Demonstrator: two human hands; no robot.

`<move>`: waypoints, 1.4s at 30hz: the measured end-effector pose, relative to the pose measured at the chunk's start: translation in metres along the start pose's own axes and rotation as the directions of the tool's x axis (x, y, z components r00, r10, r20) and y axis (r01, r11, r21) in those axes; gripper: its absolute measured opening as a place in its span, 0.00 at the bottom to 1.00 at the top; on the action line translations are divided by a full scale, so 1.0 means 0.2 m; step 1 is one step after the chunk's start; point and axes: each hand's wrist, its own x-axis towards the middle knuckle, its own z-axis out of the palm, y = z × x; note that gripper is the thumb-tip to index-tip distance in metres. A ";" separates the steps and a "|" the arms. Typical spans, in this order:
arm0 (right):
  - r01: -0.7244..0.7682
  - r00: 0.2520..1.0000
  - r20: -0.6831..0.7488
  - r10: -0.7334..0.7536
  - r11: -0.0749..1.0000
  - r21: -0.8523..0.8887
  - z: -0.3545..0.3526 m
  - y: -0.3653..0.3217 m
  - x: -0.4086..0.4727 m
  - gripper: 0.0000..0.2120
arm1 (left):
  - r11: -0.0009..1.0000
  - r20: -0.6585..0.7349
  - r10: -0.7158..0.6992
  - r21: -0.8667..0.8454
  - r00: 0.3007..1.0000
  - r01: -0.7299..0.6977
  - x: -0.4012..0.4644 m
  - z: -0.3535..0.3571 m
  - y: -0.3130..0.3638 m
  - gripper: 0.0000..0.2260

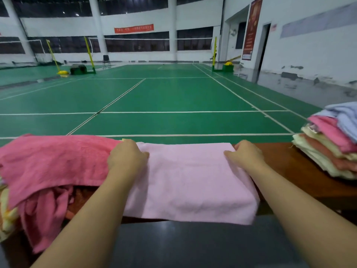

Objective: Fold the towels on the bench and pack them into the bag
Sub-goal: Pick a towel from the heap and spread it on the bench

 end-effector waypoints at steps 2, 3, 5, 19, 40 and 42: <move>0.002 0.999 0.040 0.001 0.998 -0.059 -0.02 0.02 -0.02 0.25 | 1.000 0.005 0.000 0.013 1.000 0.000 -0.01 0.01 0.00 0.18; -0.001 0.999 0.037 0.004 0.996 -0.090 -0.03 0.03 -0.04 0.25 | 1.000 0.007 0.002 0.027 1.000 -0.002 -0.02 0.01 0.01 0.18; -0.007 1.000 0.028 0.011 0.992 -0.127 -0.04 0.03 -0.06 0.26 | 0.998 0.002 0.012 0.054 1.000 -0.012 -0.03 0.01 0.02 0.16; 0.014 0.992 0.117 -0.056 0.942 0.334 -0.09 0.14 -0.08 0.27 | 0.785 -0.086 -0.002 -0.618 0.996 -0.051 -0.03 0.05 0.02 0.16; 0.340 0.938 -0.256 -0.235 0.467 0.816 -0.31 0.18 -0.14 0.22 | 0.472 -0.280 0.174 -0.818 0.944 -0.329 -0.11 -0.05 0.20 0.11; 0.346 0.937 -0.252 -0.241 0.561 0.752 -0.30 0.21 -0.13 0.28 | 0.505 -0.264 0.189 -0.800 0.946 -0.324 -0.12 -0.06 0.20 0.08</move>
